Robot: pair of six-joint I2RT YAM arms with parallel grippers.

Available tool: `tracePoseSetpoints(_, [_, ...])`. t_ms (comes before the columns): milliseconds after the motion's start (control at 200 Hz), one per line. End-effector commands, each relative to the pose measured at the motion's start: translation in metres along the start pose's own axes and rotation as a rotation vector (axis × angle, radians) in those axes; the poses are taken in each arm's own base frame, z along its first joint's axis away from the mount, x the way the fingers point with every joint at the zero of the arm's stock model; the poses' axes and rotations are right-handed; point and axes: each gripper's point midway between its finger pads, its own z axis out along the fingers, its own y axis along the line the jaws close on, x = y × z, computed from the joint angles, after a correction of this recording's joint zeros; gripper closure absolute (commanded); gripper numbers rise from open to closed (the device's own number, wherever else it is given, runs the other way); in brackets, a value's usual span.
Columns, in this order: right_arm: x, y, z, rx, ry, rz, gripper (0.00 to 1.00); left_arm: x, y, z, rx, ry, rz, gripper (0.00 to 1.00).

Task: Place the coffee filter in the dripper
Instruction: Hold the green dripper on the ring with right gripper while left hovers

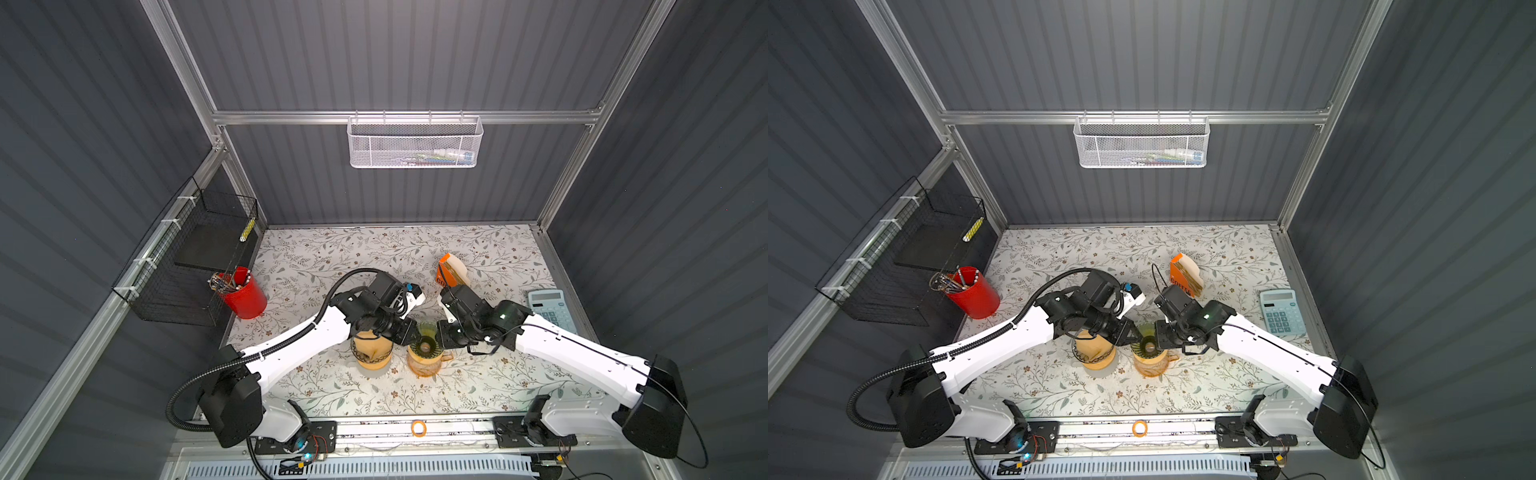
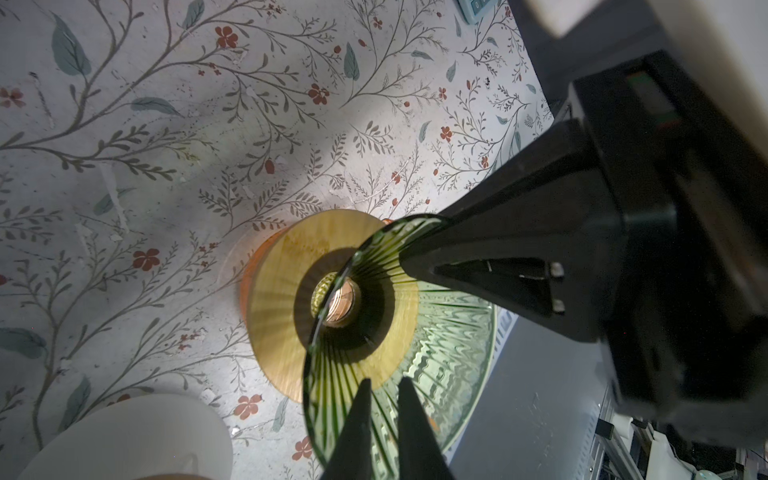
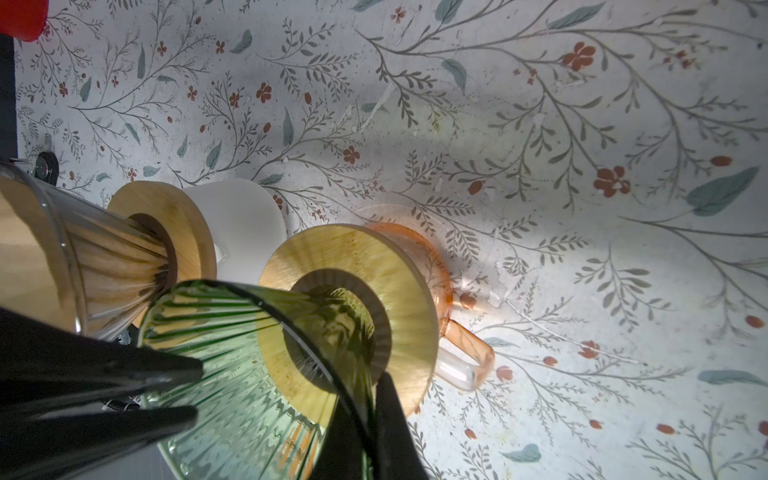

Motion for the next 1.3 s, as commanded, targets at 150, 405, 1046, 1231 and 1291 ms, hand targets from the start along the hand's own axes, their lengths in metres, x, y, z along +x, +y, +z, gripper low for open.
tracePoseSetpoints(150, [0.036, -0.042, 0.019, 0.182, 0.162, 0.004, 1.0, 0.015, 0.015, 0.008, -0.046, 0.049, -0.037, 0.86])
tracePoseSetpoints(405, [0.033, -0.043, 0.014, 0.192, 0.152, 0.001, 1.0, -0.008, 0.012, -0.021, -0.135, -0.063, 0.004, 0.87])
tracePoseSetpoints(1046, [0.039, -0.051, 0.018, 0.206, 0.175, 0.013, 1.0, 0.013, 0.034, -0.001, -0.177, 0.024, -0.035, 0.88])
tracePoseSetpoints(1231, [0.042, -0.054, 0.022, 0.213, 0.192, 0.017, 1.0, 0.019, 0.037, 0.007, -0.168, 0.043, -0.047, 0.88])
tracePoseSetpoints(1291, [0.043, -0.055, 0.023, 0.216, 0.196, 0.018, 1.0, 0.02, 0.038, 0.008, -0.168, 0.046, -0.049, 0.88])
